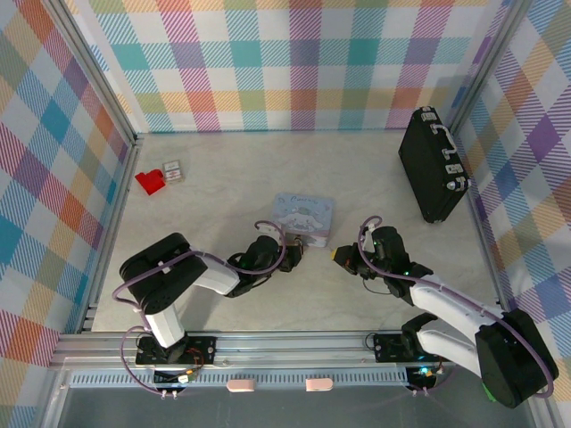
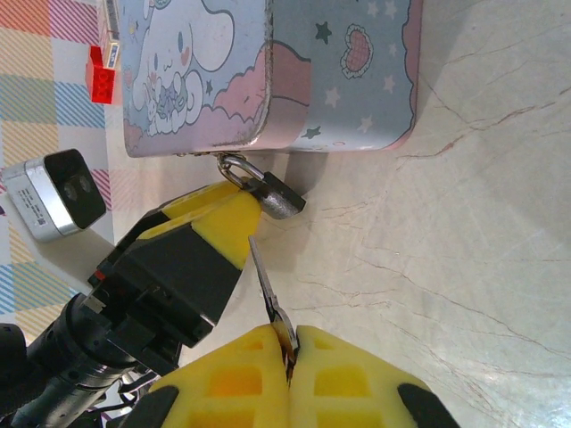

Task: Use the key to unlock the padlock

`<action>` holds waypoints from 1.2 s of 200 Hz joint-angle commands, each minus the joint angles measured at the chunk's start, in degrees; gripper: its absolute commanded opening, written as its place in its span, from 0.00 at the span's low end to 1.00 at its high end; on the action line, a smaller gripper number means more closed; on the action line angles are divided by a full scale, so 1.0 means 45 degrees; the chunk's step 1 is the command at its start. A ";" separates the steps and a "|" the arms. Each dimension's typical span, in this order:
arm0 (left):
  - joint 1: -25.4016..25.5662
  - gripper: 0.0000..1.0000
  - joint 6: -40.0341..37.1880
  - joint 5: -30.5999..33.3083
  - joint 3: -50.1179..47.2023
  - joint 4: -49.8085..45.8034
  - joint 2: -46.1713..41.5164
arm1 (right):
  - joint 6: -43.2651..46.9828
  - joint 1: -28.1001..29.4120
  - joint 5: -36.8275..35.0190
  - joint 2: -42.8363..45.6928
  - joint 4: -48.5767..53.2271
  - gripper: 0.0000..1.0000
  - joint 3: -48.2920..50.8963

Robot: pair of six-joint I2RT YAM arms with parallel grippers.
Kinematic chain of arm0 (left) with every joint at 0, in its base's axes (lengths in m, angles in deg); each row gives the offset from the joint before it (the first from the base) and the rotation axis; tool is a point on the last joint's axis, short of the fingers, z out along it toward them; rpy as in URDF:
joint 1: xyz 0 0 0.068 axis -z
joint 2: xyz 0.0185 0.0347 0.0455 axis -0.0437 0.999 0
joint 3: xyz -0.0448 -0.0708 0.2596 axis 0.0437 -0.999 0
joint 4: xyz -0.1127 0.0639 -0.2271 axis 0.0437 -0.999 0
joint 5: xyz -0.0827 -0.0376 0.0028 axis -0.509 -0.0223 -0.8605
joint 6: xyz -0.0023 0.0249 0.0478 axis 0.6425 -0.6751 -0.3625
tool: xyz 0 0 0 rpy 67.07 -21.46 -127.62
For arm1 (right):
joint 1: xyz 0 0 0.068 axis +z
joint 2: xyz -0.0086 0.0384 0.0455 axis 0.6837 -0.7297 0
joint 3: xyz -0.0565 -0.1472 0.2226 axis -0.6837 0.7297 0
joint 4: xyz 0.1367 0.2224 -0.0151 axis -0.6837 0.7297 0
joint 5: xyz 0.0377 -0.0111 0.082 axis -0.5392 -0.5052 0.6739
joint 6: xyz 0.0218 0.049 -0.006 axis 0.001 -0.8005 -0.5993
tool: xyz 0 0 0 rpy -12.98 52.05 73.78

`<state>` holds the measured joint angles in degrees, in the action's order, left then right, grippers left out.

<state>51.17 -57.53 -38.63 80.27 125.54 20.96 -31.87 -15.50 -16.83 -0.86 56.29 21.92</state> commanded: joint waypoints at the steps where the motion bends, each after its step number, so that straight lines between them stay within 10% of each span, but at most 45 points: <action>1: -0.0169 0.44 -0.0094 -0.0361 0.0230 0.0992 0.0662 | 0.0094 -0.0107 0.0122 0.0014 -0.0274 0.00 -0.0157; 147: 0.0025 0.09 -0.0163 -0.0549 0.1335 -0.1682 0.0149 | -0.0483 -0.0069 0.0678 -0.0815 -0.1247 0.00 0.0062; 240: -0.0003 0.08 0.1157 -0.3149 0.3671 -0.6599 -0.1081 | -0.0047 0.0677 0.1055 -0.3119 -0.2581 0.00 -0.0342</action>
<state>50.86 -54.14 -48.27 93.21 102.37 19.17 -34.30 -12.85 -12.90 -13.24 46.63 21.96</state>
